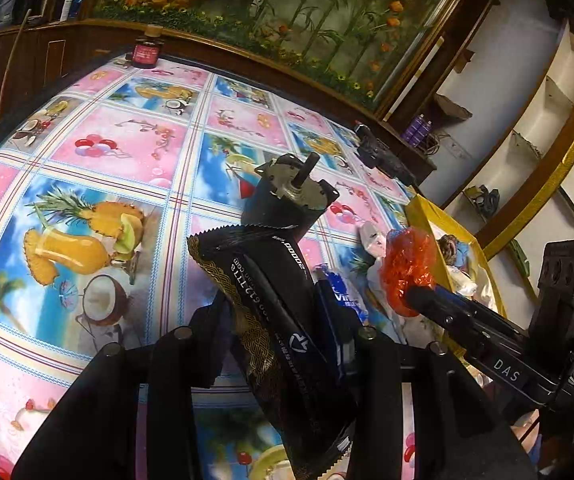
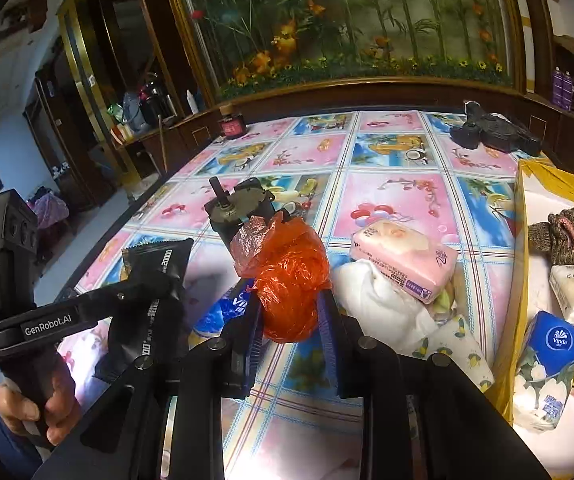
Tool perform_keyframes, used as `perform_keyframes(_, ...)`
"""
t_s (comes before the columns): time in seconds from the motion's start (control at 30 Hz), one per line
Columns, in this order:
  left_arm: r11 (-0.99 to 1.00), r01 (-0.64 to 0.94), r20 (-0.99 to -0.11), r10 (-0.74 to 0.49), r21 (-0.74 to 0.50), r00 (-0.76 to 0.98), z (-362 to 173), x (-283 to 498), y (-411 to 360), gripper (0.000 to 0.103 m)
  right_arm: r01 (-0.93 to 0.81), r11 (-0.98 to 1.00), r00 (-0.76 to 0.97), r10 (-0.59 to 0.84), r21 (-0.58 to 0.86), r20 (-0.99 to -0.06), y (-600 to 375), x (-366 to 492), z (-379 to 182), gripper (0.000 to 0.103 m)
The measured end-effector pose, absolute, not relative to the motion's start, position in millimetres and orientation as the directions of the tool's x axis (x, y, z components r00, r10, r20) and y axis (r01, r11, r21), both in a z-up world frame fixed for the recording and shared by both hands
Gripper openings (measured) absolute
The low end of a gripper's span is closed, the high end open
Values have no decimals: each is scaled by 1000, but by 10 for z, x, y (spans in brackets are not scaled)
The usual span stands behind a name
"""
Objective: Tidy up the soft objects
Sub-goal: 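Grasp the black snack bag with the left gripper while the right grasps the orange plastic bag, then carry both bags over the tray and open the right gripper to drop the orange bag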
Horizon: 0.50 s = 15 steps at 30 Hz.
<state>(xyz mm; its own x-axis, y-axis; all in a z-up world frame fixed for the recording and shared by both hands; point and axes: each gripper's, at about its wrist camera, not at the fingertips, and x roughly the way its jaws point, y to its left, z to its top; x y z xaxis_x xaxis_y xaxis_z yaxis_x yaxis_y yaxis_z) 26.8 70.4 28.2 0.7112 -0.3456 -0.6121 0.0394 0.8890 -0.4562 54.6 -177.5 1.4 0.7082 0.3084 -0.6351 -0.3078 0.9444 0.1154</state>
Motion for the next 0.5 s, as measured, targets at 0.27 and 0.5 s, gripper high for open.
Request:
perform_keyframes(0.27, 885, 82, -581, -368, -457, 726, 345, 240, 635, 37, -290, 942, 711, 330, 169, -621, -1935, 562, -72, 26)
perform_keyframes(0.5, 887, 140, -553, -390, -439, 736, 403, 203, 485, 37, -276, 941, 760, 338, 195, -556, -2123, 467, 31, 26)
